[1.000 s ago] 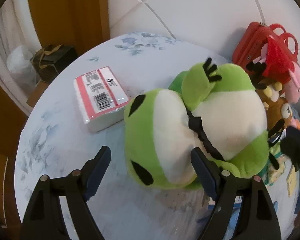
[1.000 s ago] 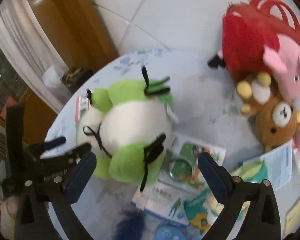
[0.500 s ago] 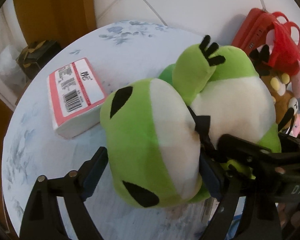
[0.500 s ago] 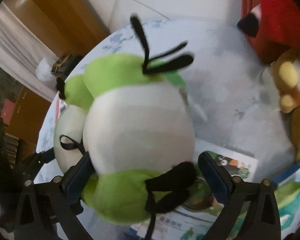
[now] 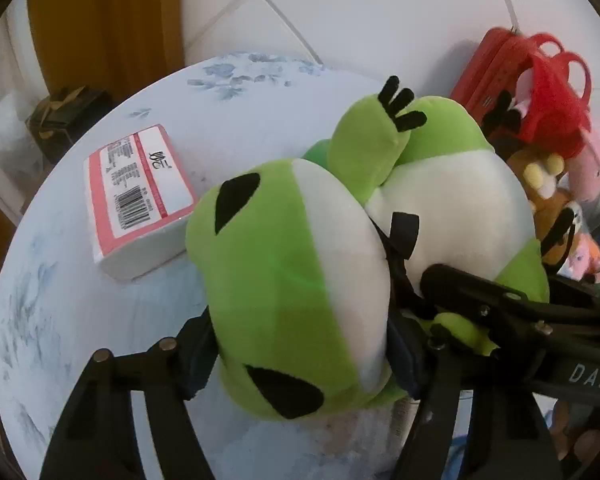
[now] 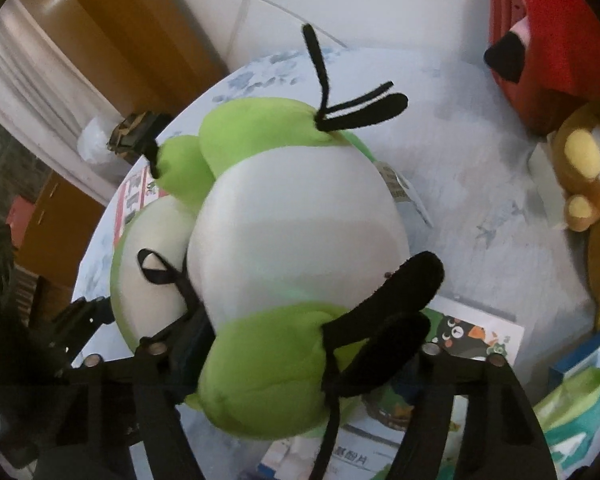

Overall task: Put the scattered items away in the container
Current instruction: 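Close both tools on the green frog plush and lift it, then carry the green frog plush with both tools toward the blue crate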

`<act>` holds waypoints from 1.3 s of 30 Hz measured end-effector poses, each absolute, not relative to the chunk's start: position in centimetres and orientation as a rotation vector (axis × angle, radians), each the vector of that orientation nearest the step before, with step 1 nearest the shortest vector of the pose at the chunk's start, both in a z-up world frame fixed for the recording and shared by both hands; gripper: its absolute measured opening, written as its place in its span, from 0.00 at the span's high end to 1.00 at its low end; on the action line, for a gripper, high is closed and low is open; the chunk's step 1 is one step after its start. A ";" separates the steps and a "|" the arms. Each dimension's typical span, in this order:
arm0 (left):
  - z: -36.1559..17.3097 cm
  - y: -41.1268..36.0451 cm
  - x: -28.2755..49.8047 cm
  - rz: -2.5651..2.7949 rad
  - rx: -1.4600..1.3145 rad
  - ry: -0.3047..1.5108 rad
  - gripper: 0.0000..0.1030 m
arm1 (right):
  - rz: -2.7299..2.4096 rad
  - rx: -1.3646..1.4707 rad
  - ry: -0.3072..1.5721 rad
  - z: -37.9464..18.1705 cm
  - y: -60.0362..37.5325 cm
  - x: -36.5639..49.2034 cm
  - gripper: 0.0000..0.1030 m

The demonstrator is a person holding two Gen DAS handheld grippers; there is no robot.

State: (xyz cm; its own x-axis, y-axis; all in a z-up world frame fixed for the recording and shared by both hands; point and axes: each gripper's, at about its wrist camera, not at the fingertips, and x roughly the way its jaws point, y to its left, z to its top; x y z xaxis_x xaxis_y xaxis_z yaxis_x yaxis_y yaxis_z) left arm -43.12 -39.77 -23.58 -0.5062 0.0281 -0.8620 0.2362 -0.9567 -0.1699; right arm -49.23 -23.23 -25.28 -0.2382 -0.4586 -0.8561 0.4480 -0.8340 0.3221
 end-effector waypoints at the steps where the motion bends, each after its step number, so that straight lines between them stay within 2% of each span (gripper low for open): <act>1: -23.2 -39.5 -42.8 -2.605 1.486 0.406 0.32 | -2.105 1.447 -0.021 -24.9 -23.0 -48.9 0.35; 6: -21.0 -37.9 -41.4 -2.656 1.459 0.372 0.33 | -2.132 1.420 -0.070 -23.4 -21.2 -47.5 0.35; 18: -11.6 -30.3 -36.1 -2.874 1.323 0.260 0.33 | -2.289 1.227 -0.167 -14.4 -13.0 -40.5 0.35; 29: -9.9 -18.4 -32.7 -3.043 1.400 0.108 0.33 | -2.469 1.219 -0.284 -11.4 -1.2 -33.1 0.35; 39: -7.6 -8.2 -31.4 -3.072 1.367 0.086 0.33 | -2.499 1.196 -0.286 -8.6 9.0 -31.1 0.35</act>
State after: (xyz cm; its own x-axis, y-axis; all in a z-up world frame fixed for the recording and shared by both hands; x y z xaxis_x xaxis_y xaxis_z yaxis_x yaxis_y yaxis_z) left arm -31.36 -8.18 -7.56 -0.6492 0.2219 -0.7276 -0.1808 -0.9741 -0.1358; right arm -31.12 9.02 -8.62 -0.5801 -0.3980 -0.7107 0.2272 -0.9169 0.3280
